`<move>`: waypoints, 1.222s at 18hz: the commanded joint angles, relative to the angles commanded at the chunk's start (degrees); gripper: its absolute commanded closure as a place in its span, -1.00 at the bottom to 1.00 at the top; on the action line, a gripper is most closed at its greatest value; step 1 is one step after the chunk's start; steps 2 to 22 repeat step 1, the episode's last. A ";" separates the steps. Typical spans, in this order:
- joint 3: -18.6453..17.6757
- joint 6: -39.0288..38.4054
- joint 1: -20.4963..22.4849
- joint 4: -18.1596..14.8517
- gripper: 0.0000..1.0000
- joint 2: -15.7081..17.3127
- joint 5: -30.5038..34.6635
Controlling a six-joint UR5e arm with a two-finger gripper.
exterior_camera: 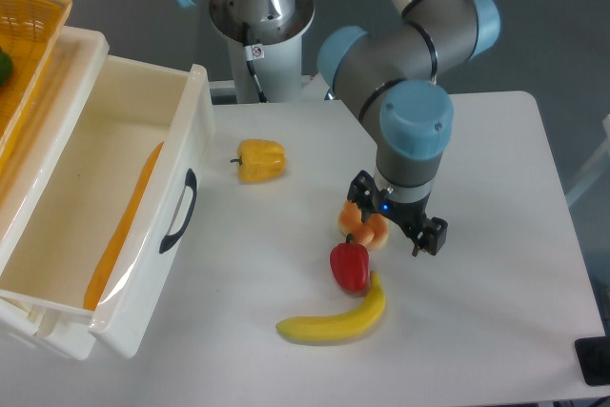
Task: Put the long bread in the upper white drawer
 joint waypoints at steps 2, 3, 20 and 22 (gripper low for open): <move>-0.09 0.09 0.00 0.00 -1.00 0.09 0.00; -0.09 0.09 0.00 0.00 -1.00 0.09 0.00; -0.09 0.09 0.00 0.00 -1.00 0.09 0.00; -0.09 0.09 0.00 0.00 -1.00 0.09 0.00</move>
